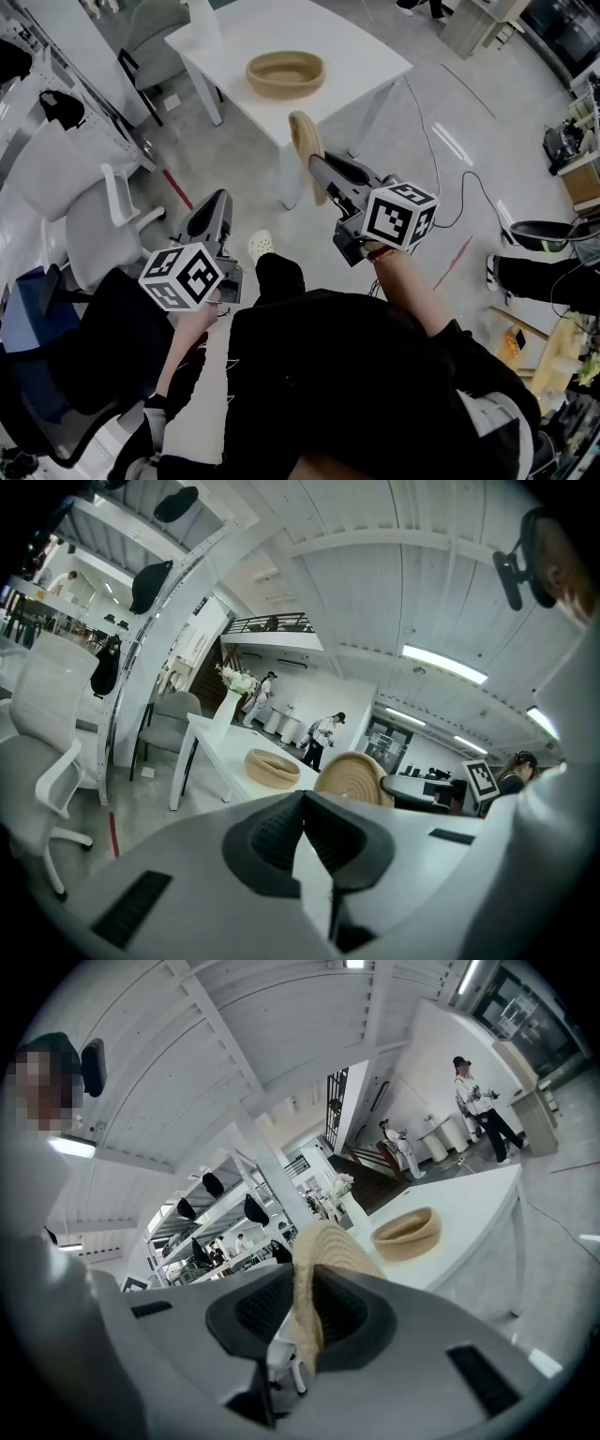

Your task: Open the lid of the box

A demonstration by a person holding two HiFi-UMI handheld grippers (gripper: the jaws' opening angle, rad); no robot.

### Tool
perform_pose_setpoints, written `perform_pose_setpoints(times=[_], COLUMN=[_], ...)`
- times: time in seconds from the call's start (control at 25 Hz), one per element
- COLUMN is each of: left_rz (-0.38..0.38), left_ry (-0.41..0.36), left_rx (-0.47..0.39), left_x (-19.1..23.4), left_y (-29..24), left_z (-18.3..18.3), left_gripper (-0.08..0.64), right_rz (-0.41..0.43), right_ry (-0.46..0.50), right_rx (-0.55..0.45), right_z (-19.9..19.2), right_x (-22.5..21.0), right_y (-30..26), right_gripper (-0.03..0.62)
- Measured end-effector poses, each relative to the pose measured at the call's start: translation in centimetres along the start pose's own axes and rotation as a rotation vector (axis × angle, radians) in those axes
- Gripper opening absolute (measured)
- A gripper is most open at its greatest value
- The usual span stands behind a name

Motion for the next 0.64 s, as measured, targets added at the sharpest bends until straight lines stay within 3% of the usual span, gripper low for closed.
perform_pose_setpoints(times=[0.64], left_rz=[-0.025], left_ry=[-0.012], left_rx=[0.028], left_x=[-1.0], left_y=[-1.8], left_z=[-0.3], left_gripper=[0.011], right_rz=[-0.037], right_ry=[-0.041], right_rx=[0.004], right_z=[-0.7], right_x=[-1.5], right_y=[1.0], right_gripper=[0.074])
Point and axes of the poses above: the fingertips, and each gripper's own axes: y backward along the fingers, x to its left, z out of its top, the point moved 2 cm from there along y, backward along the fingers, and after that the axes turned 15 degrees about y, right-handed, at the moved point
